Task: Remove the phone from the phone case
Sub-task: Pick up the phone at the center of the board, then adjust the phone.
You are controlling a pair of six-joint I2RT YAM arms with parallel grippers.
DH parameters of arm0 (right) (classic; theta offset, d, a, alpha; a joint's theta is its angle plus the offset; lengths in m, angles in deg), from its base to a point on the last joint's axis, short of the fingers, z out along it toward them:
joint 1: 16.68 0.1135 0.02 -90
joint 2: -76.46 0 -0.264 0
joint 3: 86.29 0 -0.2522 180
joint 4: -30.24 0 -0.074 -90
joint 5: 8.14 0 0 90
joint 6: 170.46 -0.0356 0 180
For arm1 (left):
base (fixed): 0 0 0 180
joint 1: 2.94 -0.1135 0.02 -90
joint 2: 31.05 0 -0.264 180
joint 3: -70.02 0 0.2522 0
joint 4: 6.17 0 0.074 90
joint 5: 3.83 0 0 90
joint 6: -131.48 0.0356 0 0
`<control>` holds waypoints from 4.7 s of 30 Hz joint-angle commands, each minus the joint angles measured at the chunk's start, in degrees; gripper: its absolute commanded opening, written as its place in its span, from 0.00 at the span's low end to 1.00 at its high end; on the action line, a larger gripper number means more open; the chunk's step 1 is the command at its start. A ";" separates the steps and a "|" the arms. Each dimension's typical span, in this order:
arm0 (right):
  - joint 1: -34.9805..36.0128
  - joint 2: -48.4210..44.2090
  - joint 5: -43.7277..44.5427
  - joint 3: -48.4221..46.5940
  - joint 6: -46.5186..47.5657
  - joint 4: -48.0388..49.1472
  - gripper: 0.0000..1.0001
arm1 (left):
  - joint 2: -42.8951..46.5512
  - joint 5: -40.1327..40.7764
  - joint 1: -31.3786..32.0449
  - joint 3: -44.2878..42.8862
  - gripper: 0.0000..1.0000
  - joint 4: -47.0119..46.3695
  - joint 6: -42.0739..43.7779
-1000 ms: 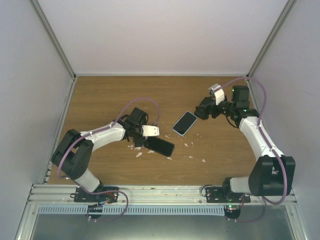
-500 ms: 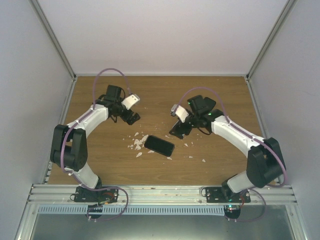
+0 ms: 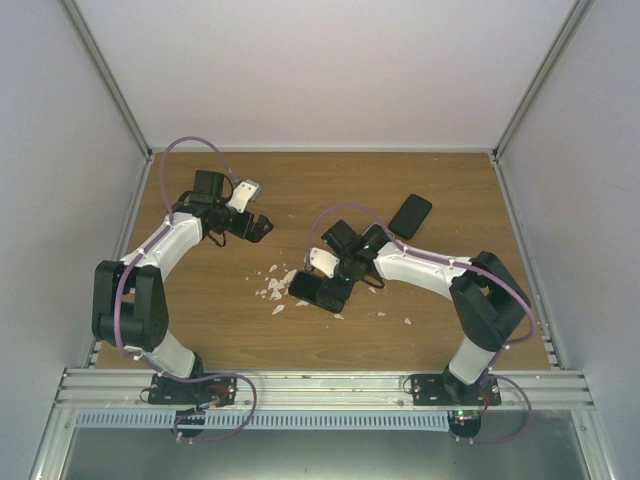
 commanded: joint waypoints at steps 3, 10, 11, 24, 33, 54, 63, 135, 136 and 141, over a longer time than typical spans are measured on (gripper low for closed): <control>3.48 4.37 7.98 -3.84 -2.24 -1.23 1.00 | 3.24 -0.89 -0.31 0.88 0.99 -3.20 -1.25; 3.90 8.84 10.96 -8.19 -4.24 -3.04 1.00 | 3.60 -0.74 -0.29 1.03 0.99 -3.29 -0.99; 3.86 9.31 10.39 -8.64 -4.31 -3.36 1.00 | 3.62 -0.76 -0.29 1.07 0.99 -3.32 -0.95; 5.13 15.04 6.41 -9.20 -4.74 -5.62 0.99 | 3.40 -0.46 -0.31 1.26 0.99 -3.50 -1.09; 5.13 13.46 1.45 -9.18 -4.67 -7.16 1.00 | 3.31 -0.39 -0.38 1.53 0.99 -3.66 -1.21; 7.00 15.05 15.64 -5.75 -5.00 -3.55 0.92 | 5.08 0.83 -0.49 2.52 0.99 -4.36 -1.43; 2.78 10.47 9.29 -9.83 -4.63 -4.51 0.68 | 7.57 -3.89 -0.46 2.88 0.99 -4.07 -1.16; -12.59 -11.81 -19.64 -28.76 1.28 -11.52 1.00 | 8.70 -45.40 3.64 -11.55 0.00 -4.16 -2.45; -12.75 -12.20 -20.37 -28.57 1.92 -12.17 0.99 | 9.12 -45.96 3.69 -11.44 0.00 -3.27 -0.69; -12.98 -12.61 -25.62 -28.18 6.10 -16.48 0.98 | 10.04 -46.60 5.12 -12.12 0.00 1.40 6.32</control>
